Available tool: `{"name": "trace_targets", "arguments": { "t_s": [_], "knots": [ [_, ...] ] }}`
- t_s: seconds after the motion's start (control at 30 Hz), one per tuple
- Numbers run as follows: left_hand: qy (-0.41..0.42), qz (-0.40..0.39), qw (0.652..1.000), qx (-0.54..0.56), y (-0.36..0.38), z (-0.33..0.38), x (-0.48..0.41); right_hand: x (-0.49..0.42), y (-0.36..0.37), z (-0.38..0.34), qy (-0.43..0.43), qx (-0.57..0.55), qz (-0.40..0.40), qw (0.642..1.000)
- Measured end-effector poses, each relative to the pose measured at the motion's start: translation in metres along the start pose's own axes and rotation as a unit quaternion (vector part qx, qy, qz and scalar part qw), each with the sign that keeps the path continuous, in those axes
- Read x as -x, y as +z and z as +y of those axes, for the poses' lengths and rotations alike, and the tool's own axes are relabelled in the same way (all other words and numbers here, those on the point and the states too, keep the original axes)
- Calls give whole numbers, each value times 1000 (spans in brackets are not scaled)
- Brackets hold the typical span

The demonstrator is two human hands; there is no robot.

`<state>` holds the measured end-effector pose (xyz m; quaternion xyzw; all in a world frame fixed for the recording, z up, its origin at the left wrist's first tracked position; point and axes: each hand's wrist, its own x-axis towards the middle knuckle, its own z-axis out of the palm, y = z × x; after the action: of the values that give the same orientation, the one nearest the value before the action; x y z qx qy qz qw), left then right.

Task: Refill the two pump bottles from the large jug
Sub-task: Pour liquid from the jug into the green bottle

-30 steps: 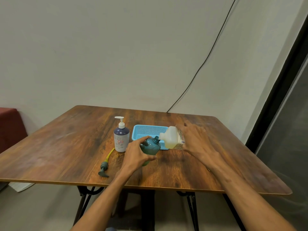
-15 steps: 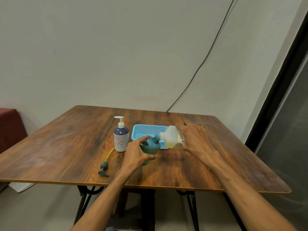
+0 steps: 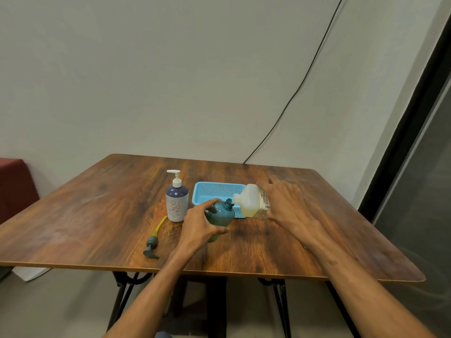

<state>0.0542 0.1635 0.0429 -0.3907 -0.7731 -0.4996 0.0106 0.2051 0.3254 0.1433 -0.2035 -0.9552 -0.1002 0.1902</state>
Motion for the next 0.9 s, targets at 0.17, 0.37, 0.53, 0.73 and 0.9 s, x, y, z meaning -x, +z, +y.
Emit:
{"name": "trace_targets", "arguments": {
  "t_s": [0.17, 0.37, 0.53, 0.73, 0.9],
  "knots": [
    [0, 0, 1000, -1, 0, 0, 1, 1, 0, 1, -1, 2, -7, 1000],
    [2, -1, 1000, -3, 0, -1, 0, 0, 1, 1, -1, -2, -3, 1000],
    [-4, -3, 1000, 3, 1, 0, 0, 0, 4, 1, -1, -5, 2, 1000],
    [-3, -2, 1000, -2, 0, -1, 0, 0, 3, 0, -2, -3, -2, 1000],
    [-2, 0, 1000, 0, -1, 0, 1, -1, 1, -1, -2, 1, -4, 1000]
  ]
}}
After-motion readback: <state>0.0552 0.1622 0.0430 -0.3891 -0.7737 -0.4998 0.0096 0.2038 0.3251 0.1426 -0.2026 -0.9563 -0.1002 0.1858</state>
